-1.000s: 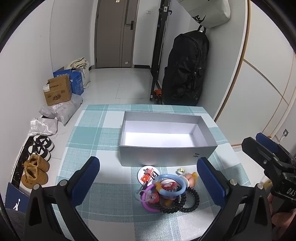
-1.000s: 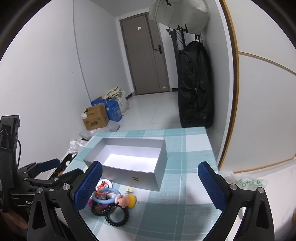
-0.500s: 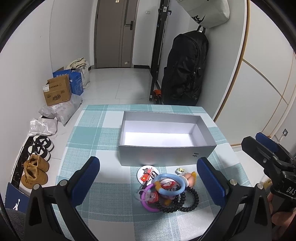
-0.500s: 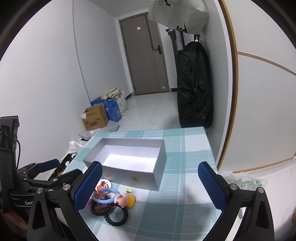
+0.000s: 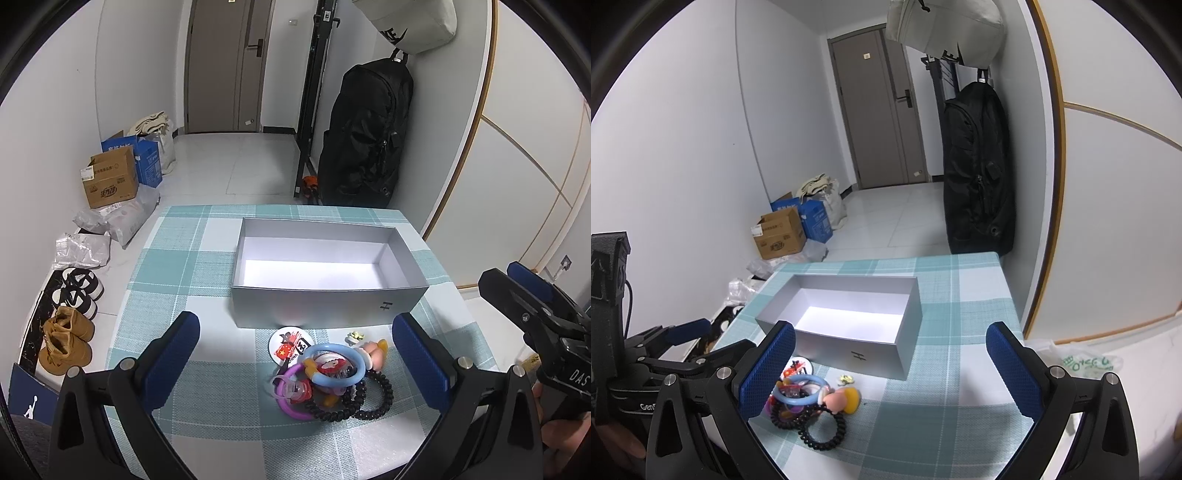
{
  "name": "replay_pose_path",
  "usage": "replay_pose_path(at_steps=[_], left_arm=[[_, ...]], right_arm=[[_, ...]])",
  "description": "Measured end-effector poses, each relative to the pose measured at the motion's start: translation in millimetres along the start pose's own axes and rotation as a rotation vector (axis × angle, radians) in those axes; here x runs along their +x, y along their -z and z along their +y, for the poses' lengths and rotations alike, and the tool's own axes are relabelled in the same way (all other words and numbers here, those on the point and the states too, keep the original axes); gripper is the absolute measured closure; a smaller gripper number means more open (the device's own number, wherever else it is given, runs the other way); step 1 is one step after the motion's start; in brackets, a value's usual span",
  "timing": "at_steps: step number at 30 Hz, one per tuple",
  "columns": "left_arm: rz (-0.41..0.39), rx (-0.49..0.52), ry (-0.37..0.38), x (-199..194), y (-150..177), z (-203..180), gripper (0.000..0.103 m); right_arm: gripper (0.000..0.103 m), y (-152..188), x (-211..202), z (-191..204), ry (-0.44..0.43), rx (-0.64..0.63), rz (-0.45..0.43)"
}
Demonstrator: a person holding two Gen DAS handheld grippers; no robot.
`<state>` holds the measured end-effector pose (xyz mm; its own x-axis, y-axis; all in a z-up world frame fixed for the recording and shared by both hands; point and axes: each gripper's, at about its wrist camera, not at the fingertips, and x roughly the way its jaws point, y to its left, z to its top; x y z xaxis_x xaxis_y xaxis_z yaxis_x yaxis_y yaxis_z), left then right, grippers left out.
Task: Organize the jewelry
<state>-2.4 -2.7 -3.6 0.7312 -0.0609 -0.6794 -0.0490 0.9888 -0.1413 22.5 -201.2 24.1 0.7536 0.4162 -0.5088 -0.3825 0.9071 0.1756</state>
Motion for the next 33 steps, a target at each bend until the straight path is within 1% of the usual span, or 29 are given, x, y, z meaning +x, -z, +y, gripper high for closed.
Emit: replay_pose_path(at_steps=[21, 24, 25, 29, 33], left_arm=[[0.026, -0.005, 0.037, 5, 2, 1, 0.003], [0.037, -0.005, 0.046, 7, 3, 1, 0.007], [0.045, -0.005, 0.050, 8, 3, 2, 0.009], [0.085, -0.014, 0.057, 14, 8, 7, 0.009], [0.136, -0.031, 0.092, 18, 14, 15, 0.009]], right_arm=[[0.000, -1, 1, -3, -0.007, 0.013, 0.008], [0.000, -1, 4, -3, -0.005, 0.015, 0.018], [0.000, -1, 5, -3, -0.004, 0.015, 0.021], [0.000, 0, 9, -4, 0.000, 0.020, 0.035], [0.000, 0, 12, -7, 0.000, 0.034, 0.050]])
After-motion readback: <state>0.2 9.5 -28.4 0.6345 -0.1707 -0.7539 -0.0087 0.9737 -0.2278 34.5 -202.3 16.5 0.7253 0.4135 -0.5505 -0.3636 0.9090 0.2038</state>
